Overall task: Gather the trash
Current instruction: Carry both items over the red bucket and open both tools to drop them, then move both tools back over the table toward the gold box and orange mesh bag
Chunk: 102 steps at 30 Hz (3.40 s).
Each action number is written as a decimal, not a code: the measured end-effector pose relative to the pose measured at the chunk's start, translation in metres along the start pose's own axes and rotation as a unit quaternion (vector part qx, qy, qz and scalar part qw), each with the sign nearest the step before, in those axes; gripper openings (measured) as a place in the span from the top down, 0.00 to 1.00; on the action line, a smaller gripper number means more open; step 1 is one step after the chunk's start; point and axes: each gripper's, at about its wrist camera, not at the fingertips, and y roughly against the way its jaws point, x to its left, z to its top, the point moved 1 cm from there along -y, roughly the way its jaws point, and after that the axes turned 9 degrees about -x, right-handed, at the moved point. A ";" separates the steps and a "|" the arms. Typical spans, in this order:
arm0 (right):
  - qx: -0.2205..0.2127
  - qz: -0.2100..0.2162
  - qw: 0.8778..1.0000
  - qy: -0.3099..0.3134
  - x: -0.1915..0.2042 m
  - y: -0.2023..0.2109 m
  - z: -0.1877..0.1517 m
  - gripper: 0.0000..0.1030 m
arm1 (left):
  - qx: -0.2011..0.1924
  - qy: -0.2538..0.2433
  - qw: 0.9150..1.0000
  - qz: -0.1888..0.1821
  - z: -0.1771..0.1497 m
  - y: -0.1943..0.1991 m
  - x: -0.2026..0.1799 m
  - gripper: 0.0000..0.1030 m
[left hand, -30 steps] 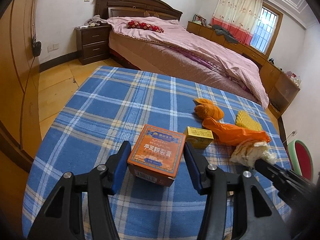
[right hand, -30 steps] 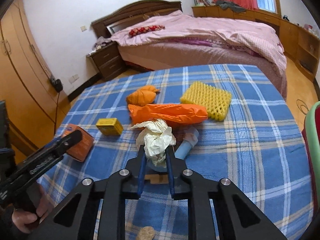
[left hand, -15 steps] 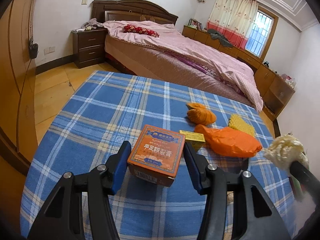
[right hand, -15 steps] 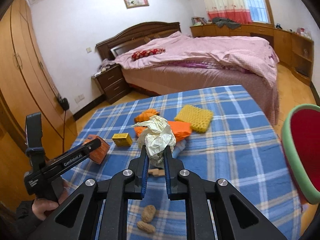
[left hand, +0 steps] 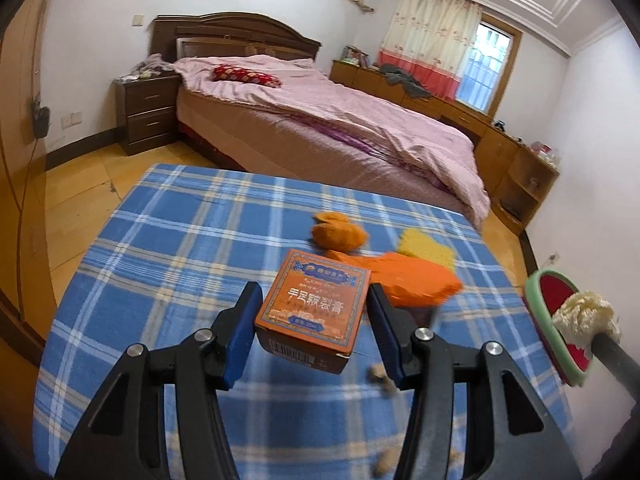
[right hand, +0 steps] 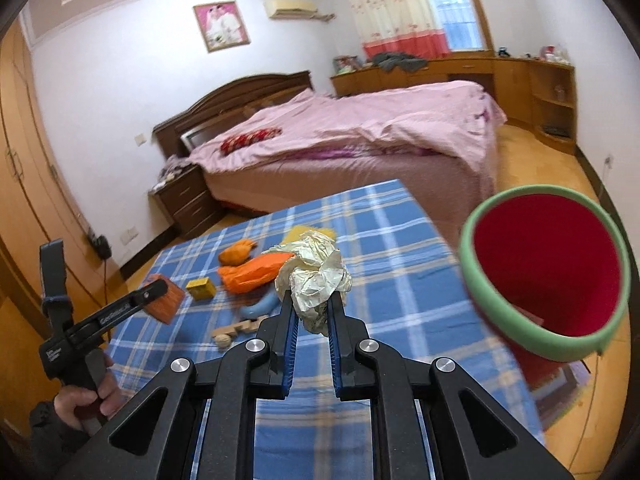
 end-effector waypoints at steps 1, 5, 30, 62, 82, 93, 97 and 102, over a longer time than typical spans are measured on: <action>-0.004 -0.003 1.000 -0.004 -0.004 0.004 0.001 0.86 | 0.002 -0.003 1.000 -0.004 0.000 0.003 -0.005 0.47; -0.026 -0.016 0.999 -0.020 -0.020 0.026 0.004 0.86 | 0.007 -0.024 0.999 -0.030 0.001 0.018 -0.029 0.47; -0.061 -0.106 0.987 -0.101 -0.135 0.079 0.011 0.86 | 0.057 -0.102 0.977 -0.179 -0.008 0.024 -0.208 0.47; 0.001 -0.136 0.982 -0.132 -0.228 0.037 0.013 0.75 | 0.153 -0.168 0.944 -0.239 -0.072 -0.065 -0.352 0.41; -0.023 -0.112 0.984 -0.138 -0.186 0.061 0.016 0.48 | 0.127 -0.128 0.962 -0.203 -0.037 -0.023 -0.286 0.41; -0.020 -0.092 0.989 -0.116 -0.140 0.058 0.012 0.36 | 0.097 -0.105 0.978 -0.150 -0.016 -0.001 -0.213 0.41; -0.018 -0.084 0.990 -0.113 -0.124 0.053 0.006 0.35 | 0.091 -0.100 0.983 -0.125 -0.014 0.002 -0.182 0.41; -0.013 -0.081 0.989 -0.120 -0.107 0.046 -0.002 0.35 | 0.080 -0.087 0.989 -0.086 -0.003 0.001 -0.139 0.41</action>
